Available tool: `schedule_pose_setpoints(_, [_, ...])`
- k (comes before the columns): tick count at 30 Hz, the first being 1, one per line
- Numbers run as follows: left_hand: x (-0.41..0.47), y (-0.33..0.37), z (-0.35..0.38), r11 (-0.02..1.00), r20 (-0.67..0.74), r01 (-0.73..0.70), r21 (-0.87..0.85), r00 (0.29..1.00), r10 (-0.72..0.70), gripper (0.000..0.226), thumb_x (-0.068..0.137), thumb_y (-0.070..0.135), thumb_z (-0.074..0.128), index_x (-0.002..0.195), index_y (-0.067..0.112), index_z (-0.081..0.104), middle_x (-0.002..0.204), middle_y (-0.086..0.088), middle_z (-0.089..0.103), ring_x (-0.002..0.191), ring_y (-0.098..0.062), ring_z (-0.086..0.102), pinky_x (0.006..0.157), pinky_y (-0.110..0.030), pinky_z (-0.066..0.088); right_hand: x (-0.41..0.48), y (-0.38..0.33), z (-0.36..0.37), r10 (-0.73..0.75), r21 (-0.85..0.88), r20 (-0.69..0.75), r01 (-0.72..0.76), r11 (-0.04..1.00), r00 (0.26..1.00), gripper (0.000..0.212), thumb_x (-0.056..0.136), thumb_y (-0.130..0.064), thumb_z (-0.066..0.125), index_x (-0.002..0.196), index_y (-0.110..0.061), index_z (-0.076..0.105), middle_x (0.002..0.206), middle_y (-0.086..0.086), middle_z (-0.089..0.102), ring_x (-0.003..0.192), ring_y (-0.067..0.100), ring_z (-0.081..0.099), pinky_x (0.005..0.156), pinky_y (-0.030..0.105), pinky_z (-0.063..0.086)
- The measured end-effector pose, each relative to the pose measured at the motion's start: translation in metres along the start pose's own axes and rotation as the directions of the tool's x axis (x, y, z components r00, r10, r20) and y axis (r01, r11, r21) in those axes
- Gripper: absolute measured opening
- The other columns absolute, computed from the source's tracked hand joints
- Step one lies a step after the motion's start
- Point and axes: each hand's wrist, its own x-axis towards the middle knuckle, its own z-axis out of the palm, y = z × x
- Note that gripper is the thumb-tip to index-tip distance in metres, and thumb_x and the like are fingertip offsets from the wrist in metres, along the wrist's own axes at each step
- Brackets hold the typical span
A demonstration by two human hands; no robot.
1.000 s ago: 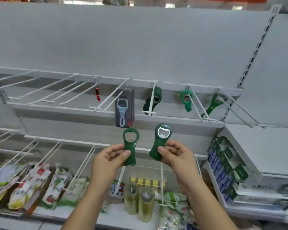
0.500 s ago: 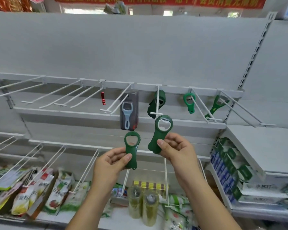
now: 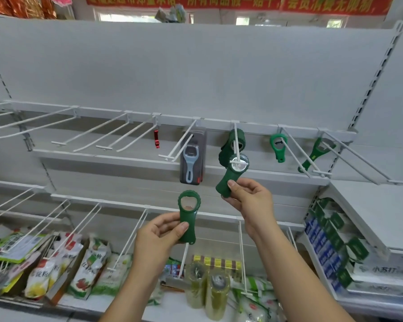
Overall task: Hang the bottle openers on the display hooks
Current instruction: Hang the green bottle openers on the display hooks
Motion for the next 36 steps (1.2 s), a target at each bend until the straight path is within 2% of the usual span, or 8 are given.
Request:
schedule_pose_setpoints(7, [0.004,-0.011,0.002,0.998,0.046,0.059,0.033,0.997,-0.061,0.027,0.08,-0.004,0.075,0.1,0.013,0.073,0.089,-0.004,0.079,0.086,-0.019,0.075,0.071,-0.027,0.061,0.062,0.01,0.011,0.033,0.052,-0.106,-0.027,0.998,0.994,0.012,0.087,-0.003,0.074,0.091,-0.002,0.062,0.109,0.029,0.07,0.1,0.036,0.072,0.086,0.044,0.061])
schedule_pose_setpoints(9, [0.005,-0.012,0.003,0.997,0.055,0.065,0.039,0.996,-0.067,0.027,0.08,-0.004,0.074,0.1,0.014,0.073,0.089,-0.003,0.079,0.086,-0.018,0.075,0.072,-0.028,0.061,0.077,0.012,0.012,0.043,0.051,-0.122,-0.037,0.998,0.992,0.015,0.089,-0.001,0.071,0.1,0.005,0.063,0.11,0.028,0.07,0.099,0.034,0.073,0.085,0.043,0.061])
schedule_pose_setpoints(11, [0.007,-0.013,0.002,0.997,0.067,0.067,0.049,0.995,-0.07,0.027,0.08,-0.003,0.074,0.101,0.014,0.073,0.09,-0.003,0.079,0.086,-0.017,0.075,0.072,-0.027,0.061,0.087,0.012,0.015,0.056,0.034,-0.137,-0.052,0.998,0.989,0.021,0.09,0.001,0.068,0.109,0.01,0.063,0.106,0.025,0.072,0.094,0.03,0.074,0.081,0.037,0.062])
schedule_pose_setpoints(16, [0.011,-0.011,-0.002,0.998,0.069,0.057,0.041,0.996,-0.06,0.026,0.08,-0.004,0.074,0.101,0.013,0.073,0.089,-0.003,0.079,0.084,-0.017,0.075,0.069,-0.025,0.061,0.095,0.009,0.018,0.079,0.001,-0.149,-0.079,0.997,0.986,0.004,0.089,-0.001,0.07,0.093,0.0,0.07,0.094,0.018,0.075,0.084,0.028,0.076,0.072,0.029,0.063])
schedule_pose_setpoints(22, [0.009,-0.013,-0.001,0.998,0.068,0.047,0.032,0.996,-0.049,0.027,0.079,-0.004,0.075,0.101,0.012,0.073,0.089,-0.005,0.078,0.085,-0.017,0.075,0.07,-0.023,0.061,0.071,0.03,0.009,0.115,-0.075,-0.144,-0.127,0.989,0.983,0.034,0.086,-0.021,0.078,0.109,0.002,0.066,0.096,0.015,0.075,0.088,0.023,0.076,0.084,0.032,0.061])
schedule_pose_setpoints(27, [0.003,-0.018,0.007,0.998,0.082,0.053,0.034,0.995,-0.056,0.027,0.08,-0.004,0.075,0.101,0.012,0.073,0.091,-0.007,0.078,0.086,-0.018,0.075,0.069,-0.022,0.06,-0.002,0.046,-0.006,0.15,-0.136,0.007,-0.148,0.98,0.989,0.027,0.095,-0.024,0.064,0.105,0.001,0.069,0.098,0.017,0.076,0.09,0.027,0.076,0.084,0.037,0.06])
schedule_pose_setpoints(31, [-0.002,-0.022,0.017,0.996,0.116,0.053,0.068,0.991,-0.06,0.029,0.079,-0.001,0.076,0.105,0.012,0.073,0.093,-0.006,0.079,0.09,-0.02,0.075,0.077,-0.029,0.061,-0.055,0.049,-0.017,0.154,-0.117,0.161,-0.136,0.984,0.975,0.031,0.089,-0.021,0.066,0.106,0.004,0.071,0.099,0.02,0.076,0.094,0.033,0.074,0.085,0.04,0.06])
schedule_pose_setpoints(36, [-0.009,-0.025,0.025,0.996,0.135,0.072,0.053,0.988,-0.079,0.03,0.077,-0.005,0.077,0.104,0.008,0.074,0.092,-0.01,0.079,0.091,-0.025,0.075,0.076,-0.028,0.061,-0.071,0.047,-0.026,0.136,-0.235,0.206,-0.086,0.968,0.969,0.022,0.083,0.003,0.072,0.105,0.0,0.073,0.098,0.017,0.077,0.096,0.034,0.073,0.084,0.036,0.061])
